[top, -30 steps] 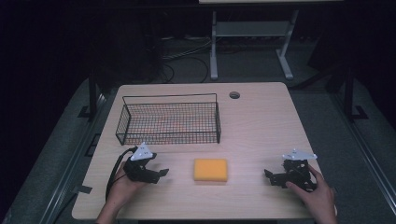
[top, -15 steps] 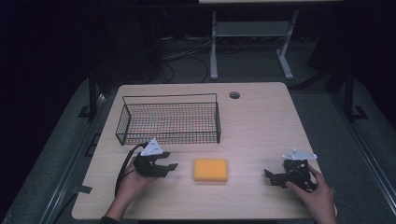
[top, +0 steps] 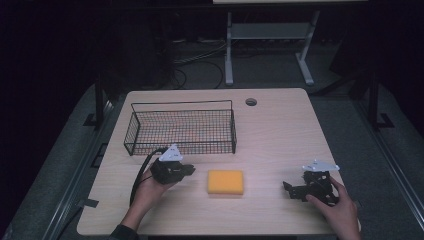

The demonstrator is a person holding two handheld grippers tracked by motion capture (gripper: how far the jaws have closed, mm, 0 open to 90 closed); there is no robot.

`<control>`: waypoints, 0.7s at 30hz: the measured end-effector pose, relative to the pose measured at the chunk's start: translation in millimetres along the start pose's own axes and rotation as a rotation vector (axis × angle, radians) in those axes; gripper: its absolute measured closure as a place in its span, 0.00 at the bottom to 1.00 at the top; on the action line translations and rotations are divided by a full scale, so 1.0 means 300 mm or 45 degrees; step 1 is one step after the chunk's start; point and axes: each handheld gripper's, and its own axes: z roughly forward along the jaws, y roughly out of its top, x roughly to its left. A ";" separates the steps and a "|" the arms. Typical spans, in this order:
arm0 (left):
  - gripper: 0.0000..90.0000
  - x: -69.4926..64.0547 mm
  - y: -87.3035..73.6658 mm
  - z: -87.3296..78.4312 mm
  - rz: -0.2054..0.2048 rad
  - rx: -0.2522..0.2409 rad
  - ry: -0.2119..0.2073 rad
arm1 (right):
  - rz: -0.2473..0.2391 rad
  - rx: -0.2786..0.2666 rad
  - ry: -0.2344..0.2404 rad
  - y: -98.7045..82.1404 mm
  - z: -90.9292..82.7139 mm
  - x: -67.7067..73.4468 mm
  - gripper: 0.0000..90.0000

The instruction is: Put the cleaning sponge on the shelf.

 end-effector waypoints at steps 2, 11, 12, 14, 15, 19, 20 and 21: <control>1.00 -0.001 0.011 0.007 -0.005 0.004 -0.009 | 0.000 0.000 0.000 0.000 0.000 0.000 0.00; 1.00 0.000 0.052 0.051 0.021 0.060 -0.036 | 0.000 0.000 0.000 0.000 0.000 0.000 0.00; 1.00 0.002 0.057 0.055 0.021 0.066 -0.045 | 0.000 0.000 0.000 0.000 0.000 0.000 0.00; 1.00 0.004 0.068 0.066 0.020 0.072 -0.053 | 0.000 0.000 0.000 0.000 0.000 0.000 0.00; 1.00 0.004 0.068 0.066 0.020 0.072 -0.053 | 0.000 0.000 0.000 0.000 0.000 0.000 0.00; 1.00 0.009 0.092 0.091 0.041 0.110 -0.065 | 0.000 0.000 0.000 0.000 0.000 0.000 0.00; 1.00 0.013 0.105 0.103 0.045 0.122 -0.073 | 0.001 0.000 0.000 0.000 0.000 0.000 0.00; 1.00 0.014 0.110 0.110 0.040 0.121 -0.077 | 0.000 0.000 0.000 0.000 0.000 0.000 0.00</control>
